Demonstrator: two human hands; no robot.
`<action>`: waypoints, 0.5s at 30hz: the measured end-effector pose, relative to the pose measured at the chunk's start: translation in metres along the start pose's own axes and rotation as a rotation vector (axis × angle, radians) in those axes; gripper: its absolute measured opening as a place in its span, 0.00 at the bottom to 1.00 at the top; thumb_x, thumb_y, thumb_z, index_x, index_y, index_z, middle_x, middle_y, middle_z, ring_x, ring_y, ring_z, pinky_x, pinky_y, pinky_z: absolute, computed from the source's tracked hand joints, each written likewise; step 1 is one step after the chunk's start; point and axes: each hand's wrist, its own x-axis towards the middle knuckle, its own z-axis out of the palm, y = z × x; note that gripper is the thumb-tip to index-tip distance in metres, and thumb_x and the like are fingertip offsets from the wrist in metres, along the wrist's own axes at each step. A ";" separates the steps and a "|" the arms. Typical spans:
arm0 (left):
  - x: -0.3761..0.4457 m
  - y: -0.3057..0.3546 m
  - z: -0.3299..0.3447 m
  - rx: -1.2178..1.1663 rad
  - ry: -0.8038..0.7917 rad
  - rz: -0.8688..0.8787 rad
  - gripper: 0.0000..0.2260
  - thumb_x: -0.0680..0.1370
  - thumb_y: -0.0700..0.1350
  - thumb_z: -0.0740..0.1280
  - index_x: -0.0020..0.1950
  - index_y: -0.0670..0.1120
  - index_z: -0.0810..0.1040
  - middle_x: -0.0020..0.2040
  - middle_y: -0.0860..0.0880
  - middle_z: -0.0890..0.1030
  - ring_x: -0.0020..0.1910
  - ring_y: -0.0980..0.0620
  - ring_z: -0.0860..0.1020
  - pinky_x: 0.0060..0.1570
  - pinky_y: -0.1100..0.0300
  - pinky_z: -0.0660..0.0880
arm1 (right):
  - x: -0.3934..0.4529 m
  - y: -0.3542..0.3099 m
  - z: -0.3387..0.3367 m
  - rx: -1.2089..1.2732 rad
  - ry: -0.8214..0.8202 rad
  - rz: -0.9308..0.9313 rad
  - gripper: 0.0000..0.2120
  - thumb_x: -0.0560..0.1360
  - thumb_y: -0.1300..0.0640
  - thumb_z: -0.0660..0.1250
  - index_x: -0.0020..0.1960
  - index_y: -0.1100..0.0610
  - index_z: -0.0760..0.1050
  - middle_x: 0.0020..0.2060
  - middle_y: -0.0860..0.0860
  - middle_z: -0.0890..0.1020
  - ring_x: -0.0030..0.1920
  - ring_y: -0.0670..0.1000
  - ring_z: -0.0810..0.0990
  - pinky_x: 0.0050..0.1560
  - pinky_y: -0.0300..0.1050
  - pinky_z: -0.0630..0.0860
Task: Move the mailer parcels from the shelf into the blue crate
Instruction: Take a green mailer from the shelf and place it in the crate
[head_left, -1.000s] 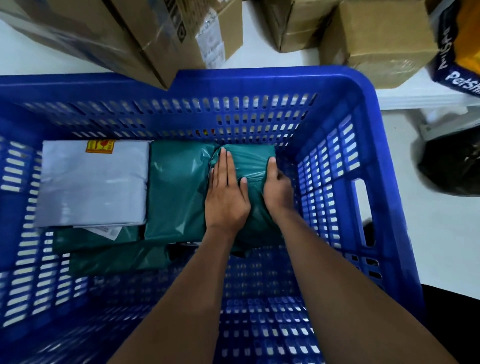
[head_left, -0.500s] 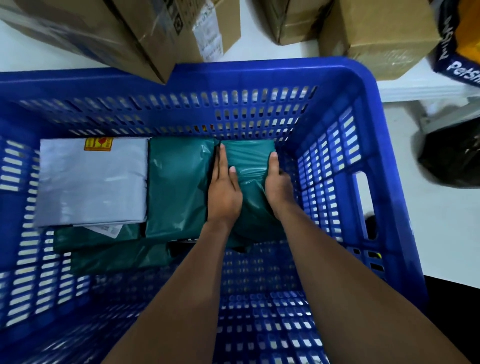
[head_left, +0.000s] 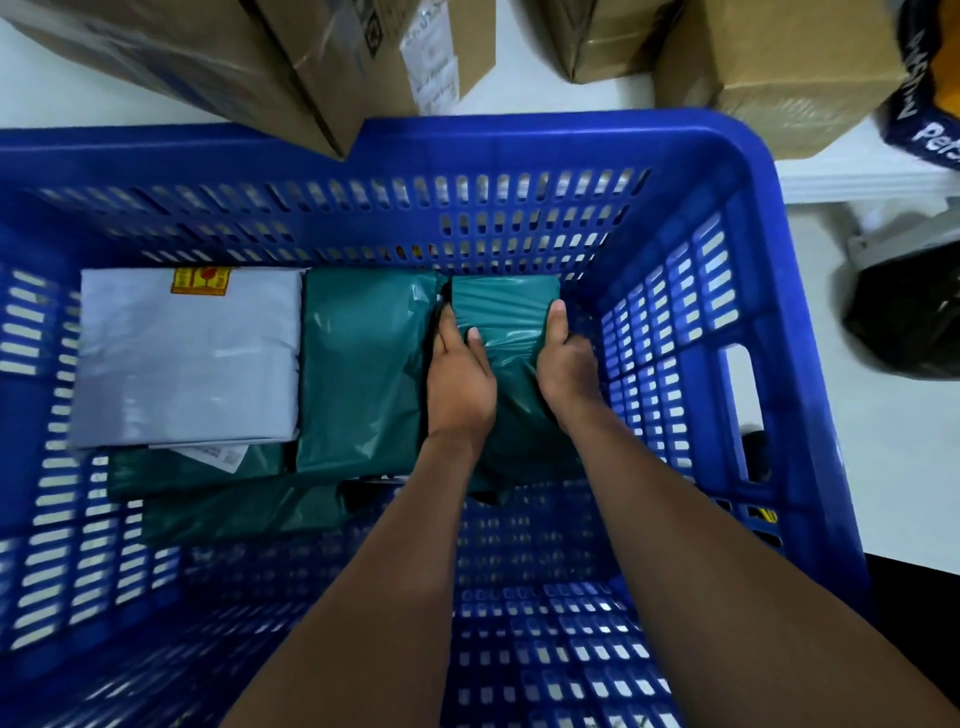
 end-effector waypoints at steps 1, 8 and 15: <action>0.000 0.001 -0.002 0.005 -0.006 0.007 0.25 0.85 0.50 0.49 0.80 0.43 0.48 0.79 0.42 0.57 0.73 0.43 0.64 0.67 0.55 0.65 | -0.001 -0.004 -0.003 -0.030 -0.040 0.013 0.33 0.80 0.34 0.45 0.43 0.59 0.75 0.39 0.55 0.78 0.43 0.57 0.76 0.40 0.44 0.67; -0.031 0.026 -0.036 0.257 0.002 0.161 0.26 0.85 0.51 0.48 0.81 0.47 0.45 0.81 0.50 0.44 0.77 0.45 0.57 0.70 0.48 0.66 | -0.040 0.001 -0.036 -0.047 0.349 0.239 0.22 0.83 0.49 0.49 0.65 0.63 0.71 0.64 0.64 0.75 0.64 0.64 0.74 0.62 0.53 0.70; -0.087 -0.022 -0.024 0.673 -0.247 0.440 0.26 0.82 0.63 0.41 0.79 0.60 0.39 0.80 0.47 0.37 0.78 0.42 0.38 0.75 0.42 0.49 | -0.084 0.052 -0.014 0.350 0.068 0.523 0.24 0.82 0.49 0.49 0.68 0.63 0.71 0.65 0.55 0.75 0.64 0.58 0.75 0.60 0.47 0.72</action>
